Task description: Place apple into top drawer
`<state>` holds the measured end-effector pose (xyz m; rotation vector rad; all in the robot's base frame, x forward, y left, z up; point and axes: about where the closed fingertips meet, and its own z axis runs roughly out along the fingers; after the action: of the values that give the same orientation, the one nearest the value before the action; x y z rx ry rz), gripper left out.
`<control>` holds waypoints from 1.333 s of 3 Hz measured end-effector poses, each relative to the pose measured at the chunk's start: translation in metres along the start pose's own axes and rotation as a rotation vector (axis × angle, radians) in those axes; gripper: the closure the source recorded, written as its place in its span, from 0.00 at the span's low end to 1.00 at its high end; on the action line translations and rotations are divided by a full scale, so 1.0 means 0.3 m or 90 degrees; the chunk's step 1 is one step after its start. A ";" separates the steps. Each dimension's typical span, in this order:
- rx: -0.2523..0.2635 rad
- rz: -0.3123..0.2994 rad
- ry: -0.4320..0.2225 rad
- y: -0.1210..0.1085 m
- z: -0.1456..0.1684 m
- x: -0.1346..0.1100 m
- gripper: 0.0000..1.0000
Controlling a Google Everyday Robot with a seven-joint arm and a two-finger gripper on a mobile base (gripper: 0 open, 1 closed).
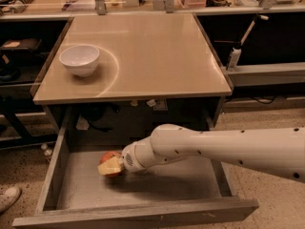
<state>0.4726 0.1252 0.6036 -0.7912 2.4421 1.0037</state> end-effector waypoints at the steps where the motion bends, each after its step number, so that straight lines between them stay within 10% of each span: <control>1: 0.000 0.001 0.000 0.004 -0.006 -0.005 1.00; 4: 0.000 0.001 0.000 0.004 -0.006 -0.005 0.35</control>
Offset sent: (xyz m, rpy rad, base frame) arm 0.0002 -0.0001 0.0026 -0.0002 0.0006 -0.0016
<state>0.4727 0.1251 0.6064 -0.7893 2.4430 1.0034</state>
